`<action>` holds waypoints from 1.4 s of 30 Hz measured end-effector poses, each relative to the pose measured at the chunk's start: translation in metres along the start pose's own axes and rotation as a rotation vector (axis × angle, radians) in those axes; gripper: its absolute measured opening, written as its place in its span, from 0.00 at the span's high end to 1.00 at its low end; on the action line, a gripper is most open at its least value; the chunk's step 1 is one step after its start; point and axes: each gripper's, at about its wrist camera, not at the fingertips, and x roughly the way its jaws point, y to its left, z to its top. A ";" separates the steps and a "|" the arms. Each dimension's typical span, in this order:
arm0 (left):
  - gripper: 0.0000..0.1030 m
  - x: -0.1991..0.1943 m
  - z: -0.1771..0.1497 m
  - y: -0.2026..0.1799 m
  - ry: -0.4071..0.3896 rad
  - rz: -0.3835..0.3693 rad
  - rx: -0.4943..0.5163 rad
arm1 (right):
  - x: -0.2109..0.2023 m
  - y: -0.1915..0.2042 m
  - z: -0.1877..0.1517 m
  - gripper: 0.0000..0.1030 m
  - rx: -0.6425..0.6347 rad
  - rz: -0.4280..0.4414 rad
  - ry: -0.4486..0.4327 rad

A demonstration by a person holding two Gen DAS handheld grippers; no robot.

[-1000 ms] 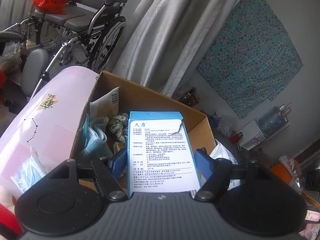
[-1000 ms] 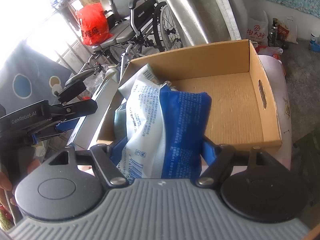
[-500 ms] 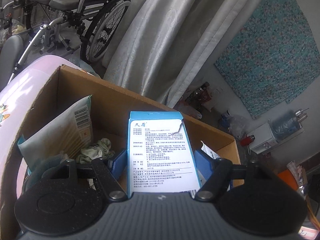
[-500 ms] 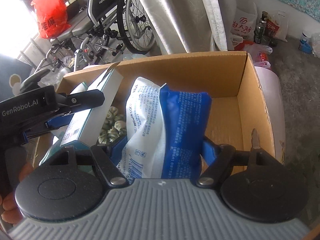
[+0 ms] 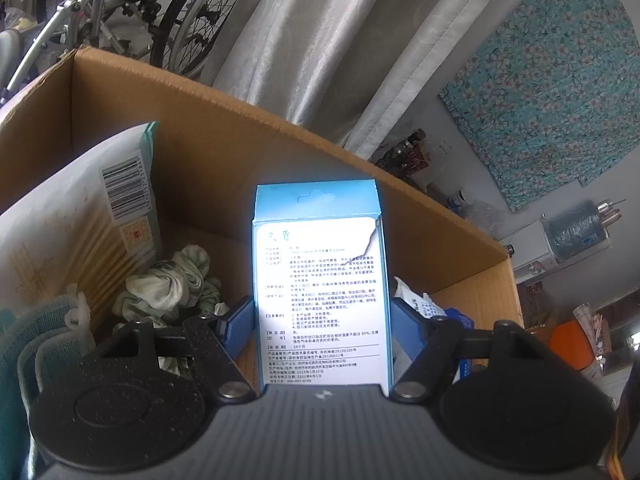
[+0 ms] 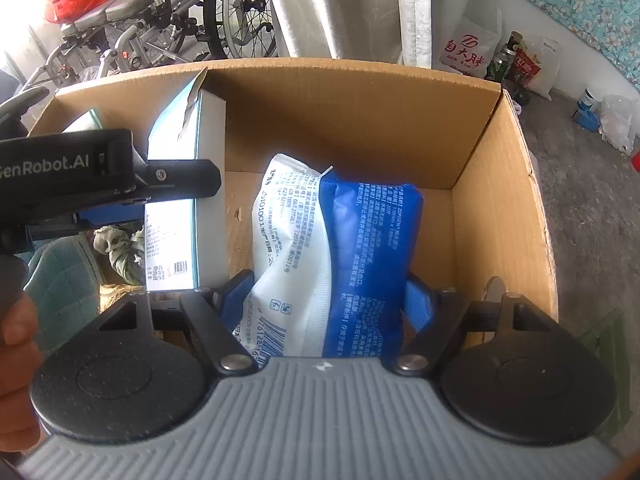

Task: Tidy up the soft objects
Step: 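Carry the medicine box and wipes pack toward the cardboard box, then lower both items into the box and open both tools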

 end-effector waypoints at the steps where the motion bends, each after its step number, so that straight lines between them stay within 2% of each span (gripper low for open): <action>1: 0.29 0.003 0.000 0.004 0.015 0.007 -0.012 | 0.000 0.000 -0.001 0.27 -0.002 -0.002 -0.001; 5: 0.29 0.011 -0.004 0.014 0.043 0.041 -0.026 | -0.001 0.000 -0.004 0.27 0.002 0.005 -0.014; 12: 0.29 0.020 -0.005 0.023 0.090 0.034 -0.070 | -0.003 -0.001 -0.006 0.27 -0.009 -0.007 -0.031; 16: 0.25 0.013 -0.005 0.028 0.078 0.005 -0.093 | -0.002 0.006 -0.005 0.26 -0.037 -0.015 -0.056; 21: 0.25 0.008 -0.008 0.027 0.063 -0.005 -0.077 | 0.003 0.017 -0.001 0.26 -0.107 -0.064 -0.093; 30: 0.25 0.004 -0.013 0.020 0.046 -0.011 -0.049 | 0.029 0.029 0.008 0.21 -0.201 -0.139 -0.087; 35: 0.25 0.004 -0.012 0.016 0.039 -0.011 -0.048 | 0.032 0.023 0.007 0.19 -0.174 -0.112 -0.079; 39: 0.25 -0.002 -0.013 0.016 0.031 -0.017 -0.054 | 0.015 0.015 0.007 0.17 -0.133 -0.038 -0.118; 42: 0.25 -0.007 -0.012 0.014 0.024 -0.017 -0.057 | 0.003 0.010 0.009 0.17 -0.116 -0.017 -0.138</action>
